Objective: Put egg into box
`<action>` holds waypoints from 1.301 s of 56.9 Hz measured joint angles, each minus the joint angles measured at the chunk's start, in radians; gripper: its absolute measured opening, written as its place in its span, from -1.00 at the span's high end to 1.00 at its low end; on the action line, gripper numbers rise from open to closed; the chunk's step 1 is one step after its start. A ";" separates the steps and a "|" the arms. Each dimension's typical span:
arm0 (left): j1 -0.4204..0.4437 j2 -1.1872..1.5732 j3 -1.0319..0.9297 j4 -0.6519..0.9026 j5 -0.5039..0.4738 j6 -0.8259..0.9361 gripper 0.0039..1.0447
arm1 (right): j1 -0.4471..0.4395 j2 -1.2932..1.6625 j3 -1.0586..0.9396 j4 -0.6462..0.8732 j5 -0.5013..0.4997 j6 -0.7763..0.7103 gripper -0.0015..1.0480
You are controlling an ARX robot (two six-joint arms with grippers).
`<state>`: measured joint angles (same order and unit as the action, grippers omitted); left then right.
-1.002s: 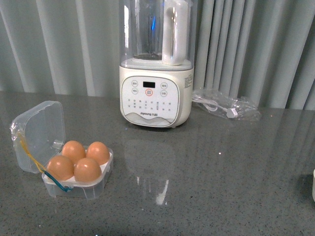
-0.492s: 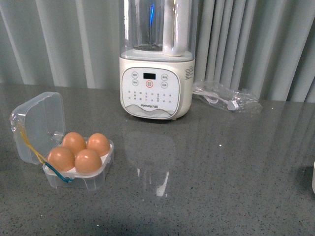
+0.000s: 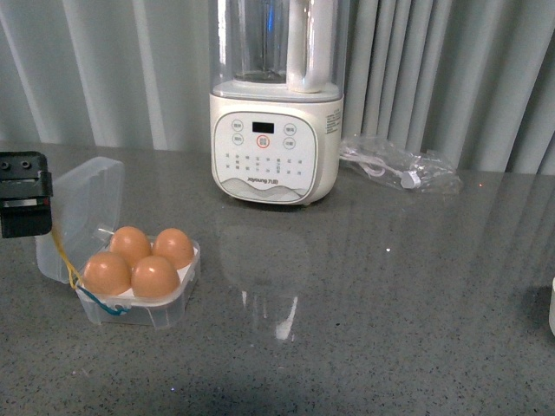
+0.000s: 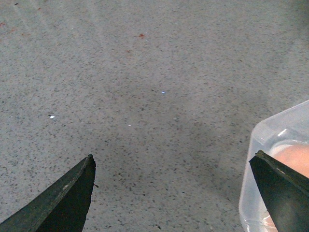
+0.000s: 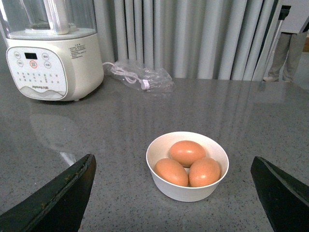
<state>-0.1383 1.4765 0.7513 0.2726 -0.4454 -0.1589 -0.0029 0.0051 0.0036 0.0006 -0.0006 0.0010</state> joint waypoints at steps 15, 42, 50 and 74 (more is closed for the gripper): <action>-0.108 -0.018 0.011 -0.081 0.045 -0.098 -0.87 | 0.000 0.000 0.000 0.000 0.000 0.000 -0.86; -0.157 -0.299 0.042 -0.213 0.031 -0.008 -0.87 | 0.000 0.000 0.000 0.000 0.000 0.000 -0.86; -0.184 -0.489 -0.013 -0.285 -0.018 0.062 -0.87 | 0.000 0.000 0.000 0.000 0.000 0.000 -0.86; -0.296 -0.970 -0.069 -0.602 -0.237 0.234 -0.87 | 0.000 0.000 0.000 0.000 0.000 0.000 -0.86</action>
<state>-0.4343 0.5060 0.6823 -0.3294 -0.6827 0.0750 -0.0029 0.0051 0.0036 0.0006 -0.0006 0.0006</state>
